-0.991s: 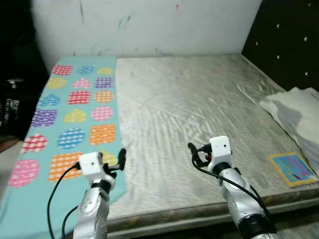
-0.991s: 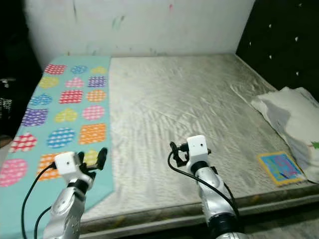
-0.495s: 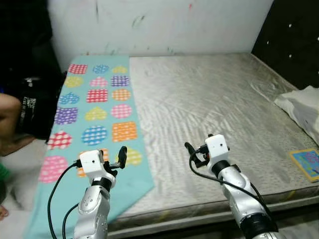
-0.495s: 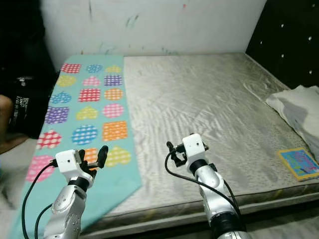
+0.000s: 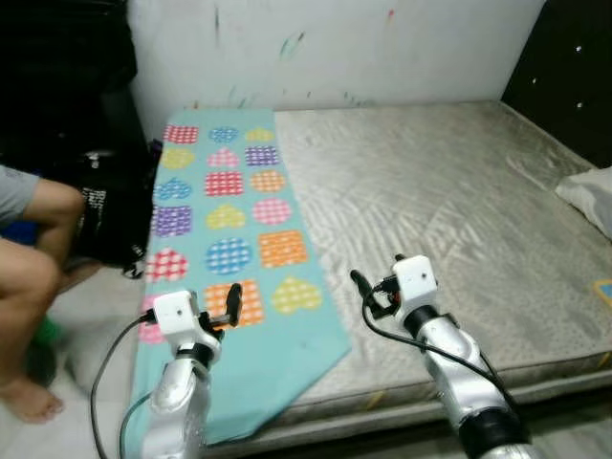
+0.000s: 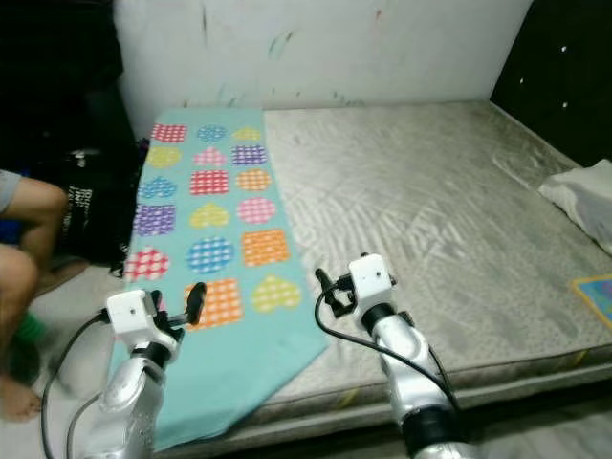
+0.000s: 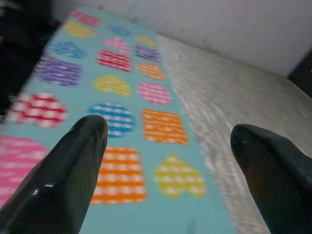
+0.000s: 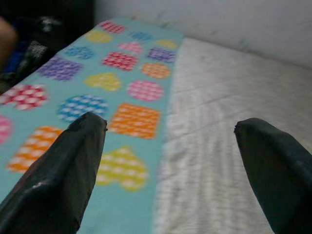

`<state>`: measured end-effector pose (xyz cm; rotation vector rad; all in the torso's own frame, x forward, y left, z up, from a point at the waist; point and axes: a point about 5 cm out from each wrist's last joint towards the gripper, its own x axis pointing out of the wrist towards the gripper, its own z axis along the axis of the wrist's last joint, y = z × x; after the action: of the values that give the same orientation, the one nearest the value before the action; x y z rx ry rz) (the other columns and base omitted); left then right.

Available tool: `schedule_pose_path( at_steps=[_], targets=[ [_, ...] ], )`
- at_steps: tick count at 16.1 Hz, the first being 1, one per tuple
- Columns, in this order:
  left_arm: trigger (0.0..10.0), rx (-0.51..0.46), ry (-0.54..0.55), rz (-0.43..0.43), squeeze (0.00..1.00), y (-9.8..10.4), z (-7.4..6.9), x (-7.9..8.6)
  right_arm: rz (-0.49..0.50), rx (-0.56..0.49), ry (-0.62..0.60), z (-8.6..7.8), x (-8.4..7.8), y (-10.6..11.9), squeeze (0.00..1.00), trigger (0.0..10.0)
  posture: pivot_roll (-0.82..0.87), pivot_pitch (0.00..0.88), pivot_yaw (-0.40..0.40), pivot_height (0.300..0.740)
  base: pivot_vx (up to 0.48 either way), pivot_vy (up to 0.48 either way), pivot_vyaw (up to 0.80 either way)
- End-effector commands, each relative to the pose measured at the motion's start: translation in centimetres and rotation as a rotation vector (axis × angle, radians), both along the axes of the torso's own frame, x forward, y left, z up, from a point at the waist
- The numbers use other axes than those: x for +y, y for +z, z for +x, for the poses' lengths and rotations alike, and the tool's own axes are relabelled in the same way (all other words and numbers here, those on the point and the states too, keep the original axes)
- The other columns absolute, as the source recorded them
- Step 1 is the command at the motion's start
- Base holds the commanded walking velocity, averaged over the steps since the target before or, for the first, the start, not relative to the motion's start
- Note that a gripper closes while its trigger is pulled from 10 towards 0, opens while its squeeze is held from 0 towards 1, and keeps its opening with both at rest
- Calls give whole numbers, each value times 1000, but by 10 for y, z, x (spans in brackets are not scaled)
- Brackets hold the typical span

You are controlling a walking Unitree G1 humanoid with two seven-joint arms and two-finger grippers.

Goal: Clean up the room

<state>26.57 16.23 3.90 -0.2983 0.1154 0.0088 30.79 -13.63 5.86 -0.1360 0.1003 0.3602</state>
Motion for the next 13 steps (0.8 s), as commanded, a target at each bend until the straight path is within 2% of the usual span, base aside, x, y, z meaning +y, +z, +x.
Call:
schedule_pose_path(
  at_steps=[1, 10, 13],
  targets=[
    [10000, 4, 19, 10, 0, 0, 0, 4, 4, -19, 27, 3, 7, 5, 0, 10000, 64, 15, -25, 740, 0, 0, 794],
    [10000, 8, 36, 7, 0, 0, 1, 4, 1, -8, 41, 2, 10, 3, 0, 10000, 60, 16, -28, 740, 0, 0, 0],
    [10000, 9, 37, 9, 0, 0, 2, 4, 0, -8, 46, 1, 12, 2, 0, 10000, 59, 15, -28, 740, 0, 0, 771]
  ],
)
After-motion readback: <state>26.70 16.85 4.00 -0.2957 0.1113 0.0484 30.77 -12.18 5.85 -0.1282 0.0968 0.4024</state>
